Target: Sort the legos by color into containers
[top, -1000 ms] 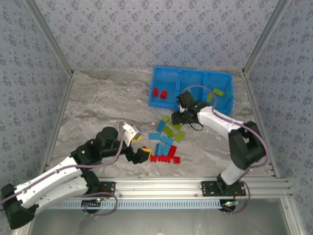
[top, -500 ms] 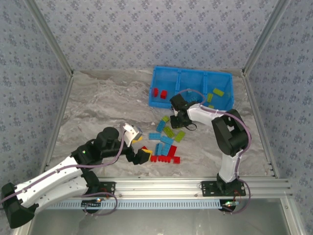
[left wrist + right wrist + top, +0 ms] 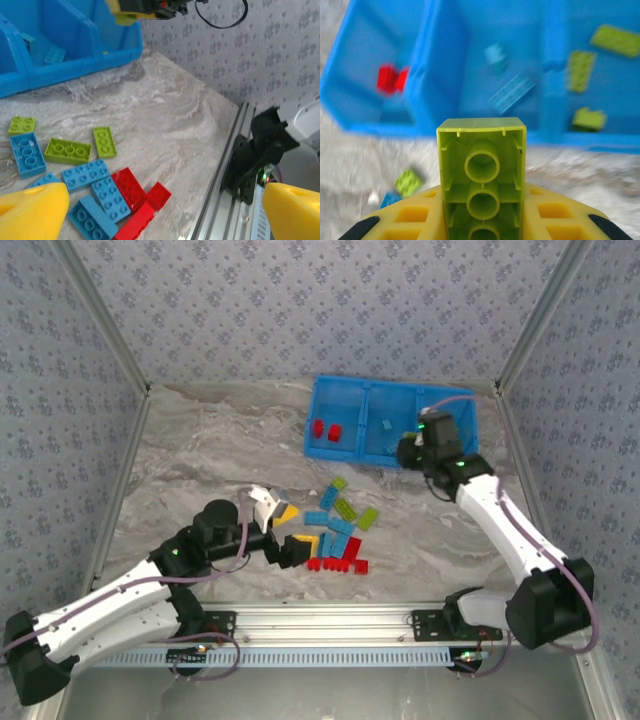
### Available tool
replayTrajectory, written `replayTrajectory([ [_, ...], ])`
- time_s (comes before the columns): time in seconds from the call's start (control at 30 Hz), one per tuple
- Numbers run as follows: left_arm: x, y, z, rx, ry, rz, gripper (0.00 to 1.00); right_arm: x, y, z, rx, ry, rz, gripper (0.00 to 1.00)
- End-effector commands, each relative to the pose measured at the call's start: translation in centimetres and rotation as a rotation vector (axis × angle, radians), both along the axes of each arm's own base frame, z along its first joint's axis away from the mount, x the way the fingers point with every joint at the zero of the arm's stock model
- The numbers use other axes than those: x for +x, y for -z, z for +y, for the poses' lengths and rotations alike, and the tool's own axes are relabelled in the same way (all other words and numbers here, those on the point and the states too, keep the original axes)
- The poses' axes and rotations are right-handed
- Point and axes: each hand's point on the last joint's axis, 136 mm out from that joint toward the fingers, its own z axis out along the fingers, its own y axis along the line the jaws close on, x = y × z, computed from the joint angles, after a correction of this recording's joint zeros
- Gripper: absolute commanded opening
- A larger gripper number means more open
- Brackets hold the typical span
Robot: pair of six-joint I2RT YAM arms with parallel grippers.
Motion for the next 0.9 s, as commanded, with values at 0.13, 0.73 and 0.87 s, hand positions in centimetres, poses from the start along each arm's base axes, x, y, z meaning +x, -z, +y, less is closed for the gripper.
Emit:
replayTrajectory([
  [0.13,3.6,-2.2,0.4,-0.130,-0.228,0.055,0.99,7.1,1.6,-8.4,0.060,0.215,0.094,0.29],
  [0.73,8.0,7.6,5.1,0.138,-0.766,0.452,0.95,7.3,-0.3,-8.7,0.132,0.206,0.137,0.54],
  [0.87,8.5,9.7,4.5,0.292,-0.791,0.473,0.96,2.5,-2.9,-2.2,0.209,0.005,0.099,0.62],
])
